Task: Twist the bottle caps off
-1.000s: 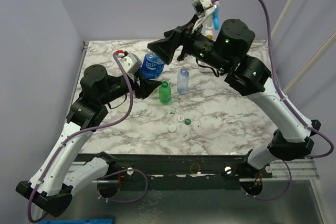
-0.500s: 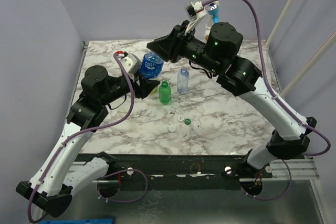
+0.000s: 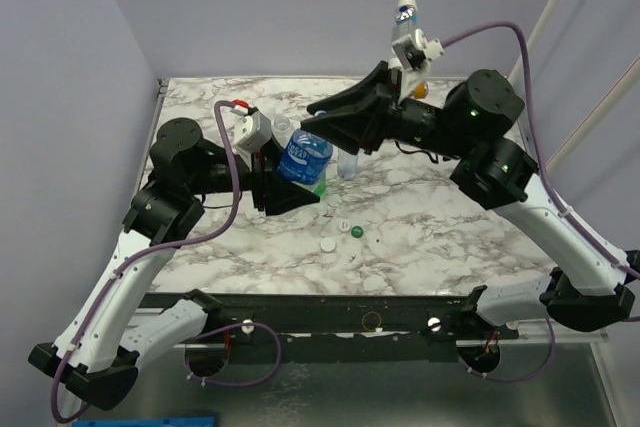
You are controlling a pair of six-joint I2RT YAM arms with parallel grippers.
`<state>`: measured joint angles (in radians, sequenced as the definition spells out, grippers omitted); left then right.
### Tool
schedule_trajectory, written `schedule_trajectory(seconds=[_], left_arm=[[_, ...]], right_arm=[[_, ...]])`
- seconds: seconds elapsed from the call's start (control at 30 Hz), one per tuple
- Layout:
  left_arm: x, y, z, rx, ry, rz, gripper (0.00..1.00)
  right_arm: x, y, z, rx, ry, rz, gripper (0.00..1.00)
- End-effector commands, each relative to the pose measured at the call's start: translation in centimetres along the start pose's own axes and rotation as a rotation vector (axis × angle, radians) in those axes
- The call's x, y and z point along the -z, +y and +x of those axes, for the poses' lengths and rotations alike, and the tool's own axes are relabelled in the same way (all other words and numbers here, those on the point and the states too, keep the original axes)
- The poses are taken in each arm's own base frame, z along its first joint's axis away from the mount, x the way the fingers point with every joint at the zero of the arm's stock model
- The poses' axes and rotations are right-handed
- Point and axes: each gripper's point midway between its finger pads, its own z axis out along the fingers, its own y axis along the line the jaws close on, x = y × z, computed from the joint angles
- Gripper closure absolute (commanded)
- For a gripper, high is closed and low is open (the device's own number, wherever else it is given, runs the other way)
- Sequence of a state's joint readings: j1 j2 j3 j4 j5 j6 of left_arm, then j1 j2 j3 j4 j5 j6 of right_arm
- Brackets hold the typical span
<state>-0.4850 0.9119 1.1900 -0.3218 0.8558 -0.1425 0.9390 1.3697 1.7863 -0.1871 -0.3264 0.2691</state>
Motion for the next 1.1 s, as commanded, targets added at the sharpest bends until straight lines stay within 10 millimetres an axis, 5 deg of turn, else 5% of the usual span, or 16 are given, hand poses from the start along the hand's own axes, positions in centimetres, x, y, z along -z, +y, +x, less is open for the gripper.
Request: schedule_trajectory(seconds=[0.0,0.13,0.3,0.37,0.43,0.57,0.8,0.9,1.07], left_arm=[[2.0,-8.4,-2.2,0.141,0.055,0.422,0.7],[2.3,-9.0,-2.3,0.158,0.067,0.458,0.7],[2.0,-8.5,-2.2,0.147,0.056,0.436,0.7],[1.7,-7.9,-2.3,0.117,0.038,0.403,0.71],[1.1,-6.4,-2.3,0.073,0.005,0.316,0.72],[0.2,-1.7,-1.9,-0.055,-0.036,0.07,0.78],[1.1,6.0,-1.3,-0.222,-0.034,-0.323,0.78],[1.5,7.6,-1.2,-0.235,-0.026,-0.402,0.8],[1.5,8.6,-0.8,-0.232,-0.012,-0.443,0.86]], right_arm=[[4.1,8.8,-0.6,0.141,-0.026,-0.493,1.0],[5.9,11.2,-0.5,0.167,-0.014,-0.646,0.99],[5.5,10.2,-1.1,0.184,-0.04,-0.567,0.98],[4.2,7.8,-2.4,0.176,-0.09,-0.401,0.75],[3.2,4.9,-3.1,0.143,-0.115,-0.215,0.38],[2.3,0.6,-4.2,0.093,-0.145,0.03,0.1],[0.3,-4.8,-3.0,-0.035,-0.057,0.312,0.04],[-0.6,-7.2,-1.6,-0.054,-0.01,0.423,0.04],[-1.9,-8.4,-0.7,-0.076,0.013,0.458,0.08]])
